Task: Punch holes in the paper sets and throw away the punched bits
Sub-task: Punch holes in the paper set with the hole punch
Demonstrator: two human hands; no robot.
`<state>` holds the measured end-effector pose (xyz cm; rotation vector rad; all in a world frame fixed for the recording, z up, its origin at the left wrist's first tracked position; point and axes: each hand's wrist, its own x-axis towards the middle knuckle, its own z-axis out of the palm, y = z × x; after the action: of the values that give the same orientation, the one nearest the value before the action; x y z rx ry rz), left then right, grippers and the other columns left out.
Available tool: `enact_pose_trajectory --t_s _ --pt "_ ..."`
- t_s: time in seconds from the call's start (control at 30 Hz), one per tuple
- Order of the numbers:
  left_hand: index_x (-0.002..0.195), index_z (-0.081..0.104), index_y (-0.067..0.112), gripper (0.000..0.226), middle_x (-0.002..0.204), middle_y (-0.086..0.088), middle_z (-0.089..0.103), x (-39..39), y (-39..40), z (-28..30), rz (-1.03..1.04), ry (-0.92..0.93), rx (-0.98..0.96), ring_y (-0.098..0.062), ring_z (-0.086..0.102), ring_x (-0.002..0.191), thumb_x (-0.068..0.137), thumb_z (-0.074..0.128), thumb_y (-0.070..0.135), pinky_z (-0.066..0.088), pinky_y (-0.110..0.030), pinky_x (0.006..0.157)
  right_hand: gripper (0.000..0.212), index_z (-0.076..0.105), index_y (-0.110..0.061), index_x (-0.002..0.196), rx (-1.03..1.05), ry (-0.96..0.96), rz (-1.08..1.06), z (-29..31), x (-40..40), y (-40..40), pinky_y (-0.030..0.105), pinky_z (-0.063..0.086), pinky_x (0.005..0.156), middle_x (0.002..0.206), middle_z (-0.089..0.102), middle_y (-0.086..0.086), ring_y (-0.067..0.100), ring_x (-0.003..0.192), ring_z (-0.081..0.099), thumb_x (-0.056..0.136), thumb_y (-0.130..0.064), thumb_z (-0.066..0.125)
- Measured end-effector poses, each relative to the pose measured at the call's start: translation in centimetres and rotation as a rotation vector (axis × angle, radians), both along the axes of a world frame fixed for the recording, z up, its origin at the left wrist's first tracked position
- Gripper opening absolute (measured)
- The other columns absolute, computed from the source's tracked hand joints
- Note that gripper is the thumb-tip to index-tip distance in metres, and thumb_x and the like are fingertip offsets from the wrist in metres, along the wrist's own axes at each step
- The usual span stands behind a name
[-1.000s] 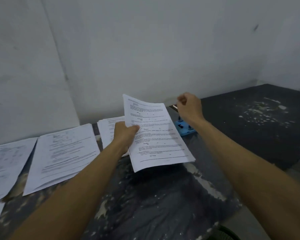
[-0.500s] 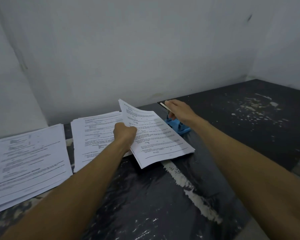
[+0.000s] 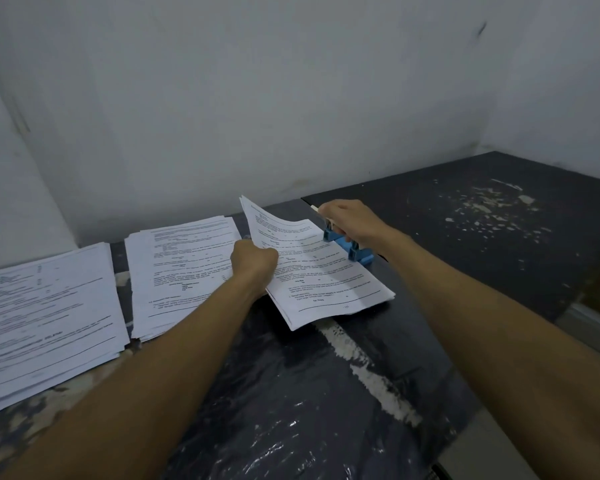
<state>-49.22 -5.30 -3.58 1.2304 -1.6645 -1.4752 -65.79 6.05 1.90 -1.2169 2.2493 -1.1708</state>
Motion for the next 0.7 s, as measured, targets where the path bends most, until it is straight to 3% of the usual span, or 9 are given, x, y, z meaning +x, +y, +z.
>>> enact_pose_trajectory --t_s 0.27,0.37,0.53,0.7 --pt "0.116 0.067 0.006 0.030 0.113 -0.011 0.071 1.1 3.0 -0.5 -0.007 0.008 0.004 -0.031 0.069 0.091 0.087 0.062 0.004 0.062 -0.045 0.079 0.037 0.059 -0.026 0.086 0.040 0.051 -0.044 0.0 0.7 1.8 0.028 0.048 0.061 0.089 0.060 -0.001 0.015 0.074 0.056 0.097 -0.057 0.042" --pt "0.107 0.066 0.008 0.023 0.110 -0.009 0.071 1.7 4.1 -0.8 -0.004 0.029 0.016 -0.029 0.069 0.090 0.086 0.061 0.002 0.062 -0.045 0.079 0.047 0.060 -0.020 0.085 0.057 0.061 -0.073 0.0 1.2 2.6 0.027 0.047 0.058 0.085 0.061 0.001 0.014 0.068 0.056 0.097 -0.060 0.041" --pt "0.096 0.065 0.009 0.013 0.097 -0.005 0.069 2.3 6.2 -1.7 0.015 0.089 0.022 -0.023 0.067 0.082 0.086 0.060 0.004 0.057 -0.030 0.064 0.055 0.067 -0.011 0.099 0.085 0.045 -0.109 0.4 1.1 3.8 0.025 0.050 0.053 0.081 0.063 0.006 0.016 0.064 0.058 0.102 -0.056 0.036" --pt "0.080 0.063 0.020 0.020 0.084 0.006 0.066 2.4 7.8 -2.3 0.017 0.150 0.044 -0.013 0.063 0.072 0.087 0.059 0.003 0.048 -0.020 0.052 0.041 0.067 -0.014 0.091 0.075 0.057 -0.140 0.1 0.7 4.3 0.025 0.054 0.050 0.076 0.065 0.010 0.017 0.054 0.059 0.103 -0.045 0.043"
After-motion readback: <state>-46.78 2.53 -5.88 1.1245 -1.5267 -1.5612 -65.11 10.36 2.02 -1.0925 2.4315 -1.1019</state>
